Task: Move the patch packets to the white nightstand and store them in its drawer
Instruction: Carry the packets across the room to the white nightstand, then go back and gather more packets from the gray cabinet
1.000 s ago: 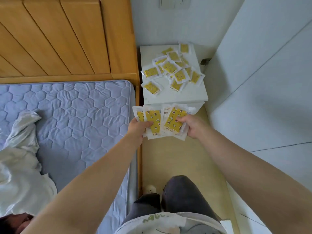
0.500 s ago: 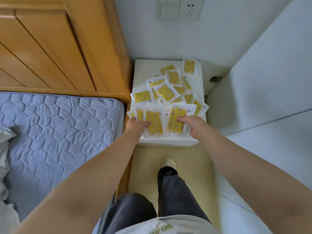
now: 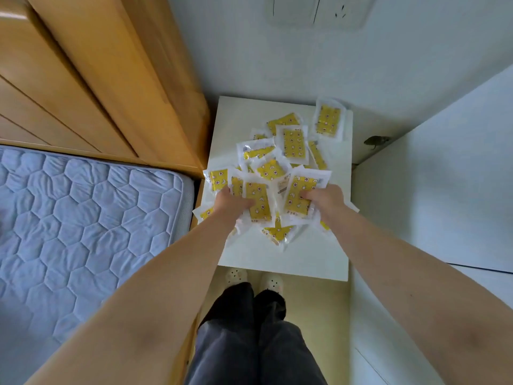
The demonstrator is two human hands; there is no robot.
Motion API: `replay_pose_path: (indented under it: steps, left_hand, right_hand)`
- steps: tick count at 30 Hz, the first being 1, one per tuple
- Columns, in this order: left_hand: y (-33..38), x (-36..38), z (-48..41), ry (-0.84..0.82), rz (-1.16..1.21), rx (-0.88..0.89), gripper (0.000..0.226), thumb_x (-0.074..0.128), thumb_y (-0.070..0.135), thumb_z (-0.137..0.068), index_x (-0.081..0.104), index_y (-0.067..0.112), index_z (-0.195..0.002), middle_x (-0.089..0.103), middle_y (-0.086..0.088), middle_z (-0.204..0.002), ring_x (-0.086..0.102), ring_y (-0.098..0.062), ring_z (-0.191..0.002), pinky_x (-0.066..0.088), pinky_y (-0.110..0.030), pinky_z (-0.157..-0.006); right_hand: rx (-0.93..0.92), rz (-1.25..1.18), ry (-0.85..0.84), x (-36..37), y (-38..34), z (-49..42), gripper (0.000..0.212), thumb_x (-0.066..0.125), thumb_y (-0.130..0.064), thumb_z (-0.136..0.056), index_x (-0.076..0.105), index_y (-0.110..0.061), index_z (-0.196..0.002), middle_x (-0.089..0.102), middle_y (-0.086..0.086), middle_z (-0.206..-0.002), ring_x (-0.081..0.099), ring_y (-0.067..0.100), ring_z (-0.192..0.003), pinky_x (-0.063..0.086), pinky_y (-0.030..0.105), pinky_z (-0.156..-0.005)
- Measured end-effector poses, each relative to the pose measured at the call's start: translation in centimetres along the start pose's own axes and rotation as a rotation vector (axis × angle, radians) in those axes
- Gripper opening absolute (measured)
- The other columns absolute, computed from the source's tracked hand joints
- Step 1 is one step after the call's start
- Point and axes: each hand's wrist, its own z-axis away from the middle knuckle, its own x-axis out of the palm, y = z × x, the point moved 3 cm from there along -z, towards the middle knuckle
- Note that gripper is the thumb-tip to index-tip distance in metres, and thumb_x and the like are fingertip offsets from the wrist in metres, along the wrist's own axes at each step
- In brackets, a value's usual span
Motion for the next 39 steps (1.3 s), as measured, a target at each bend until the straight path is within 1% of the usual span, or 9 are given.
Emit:
replay_pose_path:
  steps: [3, 6, 8, 12, 17, 22, 27, 34, 39]
  left_hand:
    - [0.2, 1.0, -0.7, 0.094, -0.520, 0.296, 0.104, 0.074, 0.011, -0.080, 0.002, 0.027, -0.153, 0.031, -0.005, -0.150, 0.037, -0.028, -0.133, 0.044, -0.040, -0.099]
    - [-2.0, 2.3, -1.7, 0.015, -0.929, 0.356, 0.103, 0.071, 0.028, -0.084, -0.007, 0.032, -0.152, -0.009, -0.005, -0.160, 0.008, -0.032, -0.146, 0.039, -0.046, -0.107]
    - [-3.3, 2.8, -2.0, -0.074, -0.983, 0.311, 0.093, 0.066, 0.035, -0.087, 0.000, 0.032, -0.152, -0.018, -0.006, -0.159, -0.002, -0.032, -0.147, 0.037, -0.047, -0.108]
    - [-3.9, 3.2, -1.8, -0.139, -0.999, 0.312, 0.088, 0.062, 0.030, -0.091, -0.001, 0.033, -0.152, -0.025, -0.004, -0.157, -0.012, -0.029, -0.147, 0.032, -0.047, -0.111]
    - [-3.1, 2.4, -0.6, -0.075, -1.257, 0.426, 0.081, 0.051, 0.036, -0.095, -0.006, 0.030, -0.152, -0.026, -0.008, -0.157, -0.022, -0.032, -0.144, 0.002, -0.054, -0.116]
    - [-0.7, 0.8, 2.0, 0.019, -1.231, 0.504, 0.077, 0.046, 0.037, -0.097, -0.006, 0.026, -0.153, -0.023, -0.007, -0.158, -0.020, -0.031, -0.145, 0.000, -0.052, -0.117]
    - [1.8, -3.0, 6.7, 0.204, -1.116, 0.505, 0.074, 0.045, 0.037, -0.098, -0.004, 0.025, -0.153, -0.018, -0.006, -0.159, -0.016, -0.029, -0.146, 0.002, -0.048, -0.118]
    - [3.0, -12.7, 14.7, 0.435, -0.972, 0.534, 0.072, 0.044, 0.033, -0.097, 0.000, 0.024, -0.153, -0.015, -0.005, -0.160, -0.015, -0.026, -0.147, 0.004, -0.049, -0.118]
    - [1.4, -22.0, 21.4, 0.622, -0.900, 0.504, 0.075, 0.045, 0.042, -0.096, 0.000, 0.023, -0.153, -0.016, -0.005, -0.160, -0.016, -0.026, -0.146, 0.002, -0.049, -0.118]
  right_hand:
    - [-0.170, 0.292, 0.054, 1.7, -0.7, -1.2, 0.045, 0.070, -0.016, -0.080, 0.050, -0.006, -0.120, 0.059, 0.009, -0.103, 0.060, 0.029, -0.098, 0.048, 0.031, -0.068]
    - [-0.255, 0.460, 0.058, 3.3, 0.2, -2.0, 0.085, 0.073, -0.025, -0.081, 0.021, -0.006, -0.146, 0.044, 0.013, -0.138, 0.044, 0.031, -0.128, 0.043, 0.039, -0.096]
    - [-0.263, 0.522, 0.032, 4.1, 0.8, -2.3, 0.093, 0.072, -0.028, -0.082, 0.011, -0.007, -0.150, 0.026, 0.015, -0.151, 0.028, 0.030, -0.139, 0.031, 0.040, -0.111]
    - [-0.316, 0.654, -0.021, 4.4, 1.4, -1.9, 0.097, 0.067, -0.030, -0.087, -0.001, -0.009, -0.152, -0.003, 0.017, -0.159, 0.004, 0.031, -0.147, 0.016, 0.041, -0.117]
    - [-0.435, 0.781, 0.015, 3.9, 1.0, -0.2, 0.091, 0.064, -0.033, -0.088, 0.003, -0.006, -0.151, 0.002, 0.017, -0.159, 0.008, 0.032, -0.146, 0.016, 0.041, -0.118]
    - [-0.601, 0.850, -0.006, 3.7, -0.9, 2.8, 0.078, 0.062, -0.028, -0.088, 0.017, -0.007, -0.148, 0.014, 0.017, -0.157, 0.017, 0.032, -0.144, 0.022, 0.044, -0.116]
    - [-0.759, 0.950, 0.005, 4.6, -4.4, 8.1, 0.072, 0.055, -0.033, -0.091, 0.019, -0.008, -0.148, 0.014, 0.013, -0.158, 0.010, 0.027, -0.146, 0.012, 0.049, -0.117]
    - [-1.105, 1.025, -0.024, 8.1, -9.7, 18.7, 0.068, 0.053, -0.032, -0.092, 0.020, -0.010, -0.148, 0.012, 0.012, -0.158, 0.006, 0.026, -0.147, 0.006, 0.050, -0.117]
    - [-1.379, 1.010, -0.013, 12.1, -12.4, 29.5, 0.063, 0.046, -0.035, -0.096, 0.022, -0.009, -0.149, 0.013, 0.013, -0.158, 0.009, 0.028, -0.146, 0.009, 0.051, -0.116]
